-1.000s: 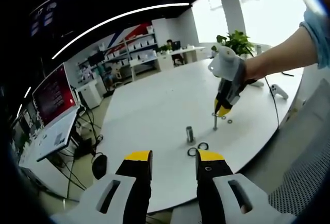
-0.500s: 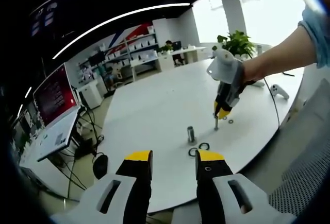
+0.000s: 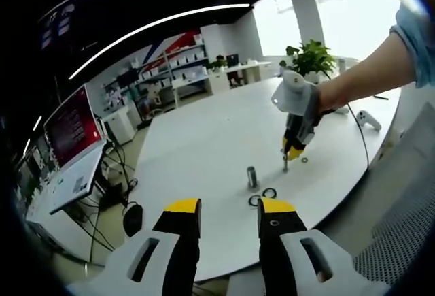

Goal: Place the washer onto the threaded stud by aligning its center hole with the stud, sliding it down to the base, and recovering from edge contact or off-axis alignment until the washer reaches the visible bottom stop.

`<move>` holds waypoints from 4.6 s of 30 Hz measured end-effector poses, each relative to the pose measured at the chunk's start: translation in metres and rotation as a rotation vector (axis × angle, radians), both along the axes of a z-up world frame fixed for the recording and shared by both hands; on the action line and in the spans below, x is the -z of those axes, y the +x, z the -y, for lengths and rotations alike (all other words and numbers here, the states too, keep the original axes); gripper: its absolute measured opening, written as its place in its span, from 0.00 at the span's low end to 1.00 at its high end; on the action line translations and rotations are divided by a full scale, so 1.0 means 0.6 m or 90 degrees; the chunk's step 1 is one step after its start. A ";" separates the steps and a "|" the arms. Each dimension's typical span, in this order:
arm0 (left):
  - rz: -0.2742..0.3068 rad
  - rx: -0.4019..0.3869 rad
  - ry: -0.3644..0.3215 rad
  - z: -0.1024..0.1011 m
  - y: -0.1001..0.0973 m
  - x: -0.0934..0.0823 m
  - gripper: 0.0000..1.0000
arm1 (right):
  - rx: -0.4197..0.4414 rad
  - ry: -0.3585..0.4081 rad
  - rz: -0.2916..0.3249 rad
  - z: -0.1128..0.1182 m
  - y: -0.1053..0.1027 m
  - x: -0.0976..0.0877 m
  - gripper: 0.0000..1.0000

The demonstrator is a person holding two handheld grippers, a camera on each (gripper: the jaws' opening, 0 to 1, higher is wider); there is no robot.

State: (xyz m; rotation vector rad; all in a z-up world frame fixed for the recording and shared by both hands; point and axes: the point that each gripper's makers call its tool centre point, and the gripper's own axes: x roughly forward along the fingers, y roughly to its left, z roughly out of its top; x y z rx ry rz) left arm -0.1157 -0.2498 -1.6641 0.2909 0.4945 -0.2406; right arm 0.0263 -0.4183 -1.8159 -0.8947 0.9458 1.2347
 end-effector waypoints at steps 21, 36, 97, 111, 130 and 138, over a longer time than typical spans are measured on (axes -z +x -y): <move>-0.006 -0.002 0.003 -0.001 0.000 0.003 0.31 | 0.006 -0.027 -0.013 0.024 0.002 0.024 0.09; -0.009 0.000 0.005 0.000 0.000 0.004 0.30 | 0.028 -0.059 -0.032 0.080 -0.002 0.038 0.17; -0.005 0.004 -0.004 -0.002 0.003 0.002 0.28 | 0.009 -0.157 -0.039 0.106 -0.006 0.068 0.15; 0.003 0.007 -0.008 -0.001 0.004 -0.002 0.27 | 0.108 -0.077 -0.016 0.105 -0.011 0.063 0.14; 0.010 0.011 -0.009 0.002 0.004 -0.005 0.27 | 0.117 -0.018 0.012 0.065 -0.015 -0.012 0.14; 0.008 0.014 -0.006 0.003 0.003 -0.003 0.27 | 0.127 0.039 0.023 0.042 -0.010 -0.053 0.14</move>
